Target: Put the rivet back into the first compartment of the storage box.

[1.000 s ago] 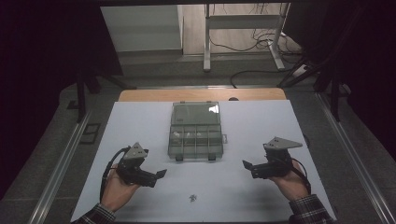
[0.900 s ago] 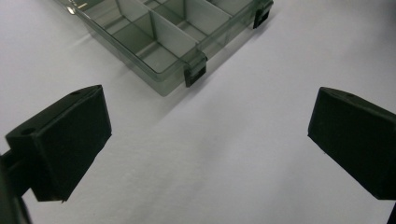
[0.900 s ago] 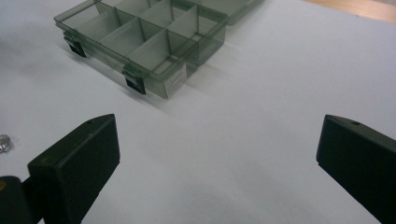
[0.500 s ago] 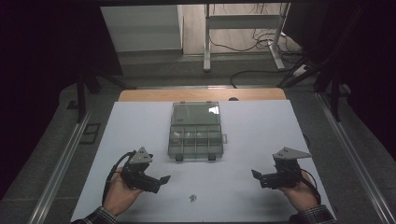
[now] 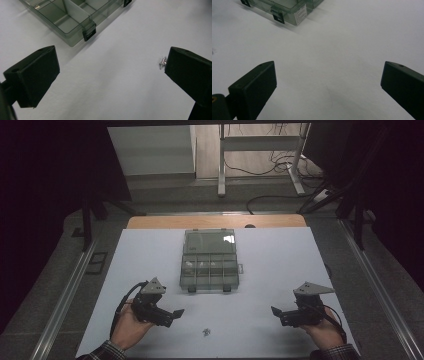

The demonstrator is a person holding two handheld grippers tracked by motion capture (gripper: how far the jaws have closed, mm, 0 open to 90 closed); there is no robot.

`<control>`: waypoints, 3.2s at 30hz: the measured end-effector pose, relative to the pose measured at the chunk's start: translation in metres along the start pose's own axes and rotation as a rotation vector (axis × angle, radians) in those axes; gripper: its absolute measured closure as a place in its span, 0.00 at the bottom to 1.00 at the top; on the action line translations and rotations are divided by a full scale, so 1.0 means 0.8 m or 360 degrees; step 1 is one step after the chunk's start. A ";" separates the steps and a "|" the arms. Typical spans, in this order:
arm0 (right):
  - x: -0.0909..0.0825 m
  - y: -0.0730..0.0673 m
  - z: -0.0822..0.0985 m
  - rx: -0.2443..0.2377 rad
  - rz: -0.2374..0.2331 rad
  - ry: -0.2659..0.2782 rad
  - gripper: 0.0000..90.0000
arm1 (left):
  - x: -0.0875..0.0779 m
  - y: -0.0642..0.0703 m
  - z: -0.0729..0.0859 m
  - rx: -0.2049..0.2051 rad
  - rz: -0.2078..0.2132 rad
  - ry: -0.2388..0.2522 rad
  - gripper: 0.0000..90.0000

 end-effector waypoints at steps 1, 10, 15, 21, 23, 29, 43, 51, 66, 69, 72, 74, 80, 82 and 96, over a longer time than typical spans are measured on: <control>0.000 -0.001 0.001 -0.0004 -0.0003 -0.0007 0.00 | 0.002 0.002 -0.002 0.0003 0.0005 -0.0007 0.00; 0.001 0.000 0.001 -0.0005 -0.0001 -0.0016 0.00 | 0.014 0.012 -0.005 0.0029 0.0018 -0.0071 0.00; 0.003 0.000 0.003 -0.0023 0.0006 -0.0055 0.00 | 0.030 0.024 -0.008 0.0062 0.0049 -0.0147 0.00; 0.003 0.001 0.004 -0.0029 0.0011 -0.0065 0.00 | 0.043 0.036 -0.010 0.0117 0.0063 -0.0223 0.02; 0.004 0.000 0.004 -0.0028 0.0008 -0.0073 0.00 | 0.048 0.040 -0.009 0.0137 0.0066 -0.0250 0.03; 0.005 0.000 0.004 -0.0052 0.0007 -0.0089 0.01 | 0.065 0.047 -0.005 0.0152 0.0028 -0.0322 0.07; 0.005 0.002 0.006 -0.0049 0.0026 -0.0109 0.01 | 0.083 0.069 -0.001 0.0287 0.0173 -0.0427 0.46; 0.006 0.001 0.006 -0.0050 0.0021 -0.0117 0.01 | 0.085 0.077 0.000 0.0315 0.0230 -0.0456 0.64; 0.006 0.001 0.007 -0.0074 0.0024 -0.0135 0.01 | 0.101 0.091 0.007 0.0476 0.0156 -0.0550 0.86; 0.007 0.001 0.007 -0.0076 0.0023 -0.0137 0.01 | 0.101 0.092 0.006 0.0485 0.0141 -0.0554 0.90; 0.006 0.001 0.007 -0.0076 0.0022 -0.0140 0.01 | 0.101 0.092 0.006 0.0478 0.0138 -0.0554 0.91; 0.006 0.001 0.007 -0.0076 0.0021 -0.0139 0.01 | 0.101 0.092 0.005 0.0470 0.0135 -0.0559 0.92; 0.006 0.001 0.007 -0.0067 0.0018 -0.0131 0.01 | 0.099 0.089 0.002 0.0437 0.0120 -0.0540 0.92; 0.006 0.001 0.007 -0.0065 0.0015 -0.0128 0.01 | 0.098 0.087 0.000 0.0423 0.0115 -0.0528 0.92; 0.002 0.004 0.007 -0.0049 0.0026 -0.0112 0.00 | 0.086 0.079 -0.014 0.0359 0.0130 -0.0482 0.92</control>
Point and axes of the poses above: each handheld gripper's, and its own axes: x roughly forward along the jaws, z roughly out of its underside, y roughly to its right, the point moved 4 cm from there along x, roughly forward along the jaws, and after that the axes turned 8 degrees about -x, right-handed, at the moved point
